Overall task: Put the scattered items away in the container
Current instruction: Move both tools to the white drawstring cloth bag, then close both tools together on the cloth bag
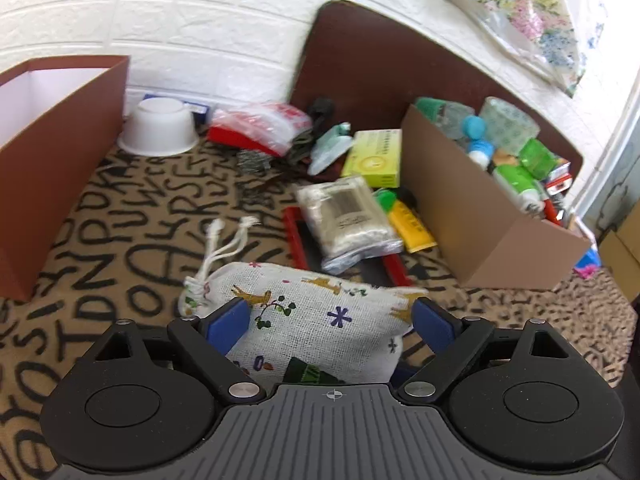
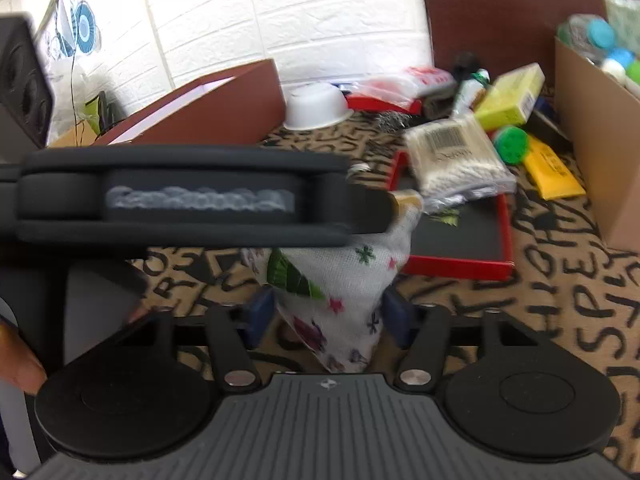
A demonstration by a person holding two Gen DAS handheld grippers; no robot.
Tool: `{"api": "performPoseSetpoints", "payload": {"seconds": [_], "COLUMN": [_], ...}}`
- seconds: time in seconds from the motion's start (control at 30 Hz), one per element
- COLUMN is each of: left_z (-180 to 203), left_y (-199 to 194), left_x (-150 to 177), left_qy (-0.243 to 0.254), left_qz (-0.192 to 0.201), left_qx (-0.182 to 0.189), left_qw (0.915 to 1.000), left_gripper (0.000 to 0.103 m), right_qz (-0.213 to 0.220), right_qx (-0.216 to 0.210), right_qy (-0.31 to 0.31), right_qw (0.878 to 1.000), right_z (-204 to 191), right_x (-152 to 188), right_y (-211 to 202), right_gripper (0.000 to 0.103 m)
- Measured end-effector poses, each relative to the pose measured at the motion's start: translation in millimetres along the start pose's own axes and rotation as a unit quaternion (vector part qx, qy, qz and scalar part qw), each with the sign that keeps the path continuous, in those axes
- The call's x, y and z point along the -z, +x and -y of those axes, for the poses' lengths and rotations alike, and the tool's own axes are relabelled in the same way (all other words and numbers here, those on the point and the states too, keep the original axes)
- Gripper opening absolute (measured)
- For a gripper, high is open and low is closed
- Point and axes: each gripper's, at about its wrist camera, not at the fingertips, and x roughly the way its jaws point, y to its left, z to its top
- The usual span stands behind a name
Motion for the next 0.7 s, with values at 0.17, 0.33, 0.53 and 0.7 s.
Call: {"api": "performPoseSetpoints", "payload": {"seconds": [0.17, 0.33, 0.53, 0.7], "left_z": [-19, -37, -35, -25], "left_y": [-8, -11, -10, -11], "left_x": [3, 11, 14, 9], "left_qy": [-0.035, -0.074, -0.078, -0.064], "left_qz": [-0.012, -0.031, -0.042, -0.032], "left_qx": [-0.011, -0.023, -0.013, 0.002], "left_qw": [0.9992, 0.9965, 0.996, 0.9974], "left_gripper": [0.096, 0.096, 0.094, 0.094], "right_qz": [-0.004, -0.014, -0.006, 0.026], "right_qx": [-0.007, -0.002, 0.006, 0.03], "right_qy": [-0.01, 0.016, 0.015, 0.02], "right_qw": [1.0, 1.0, 1.0, 0.999], "right_z": [-2, 14, 22, 39], "right_x": [-1, 3, 3, -11], "right_y": [0, -3, -12, -23], "right_gripper": [0.067, 0.067, 0.066, 0.07]}}
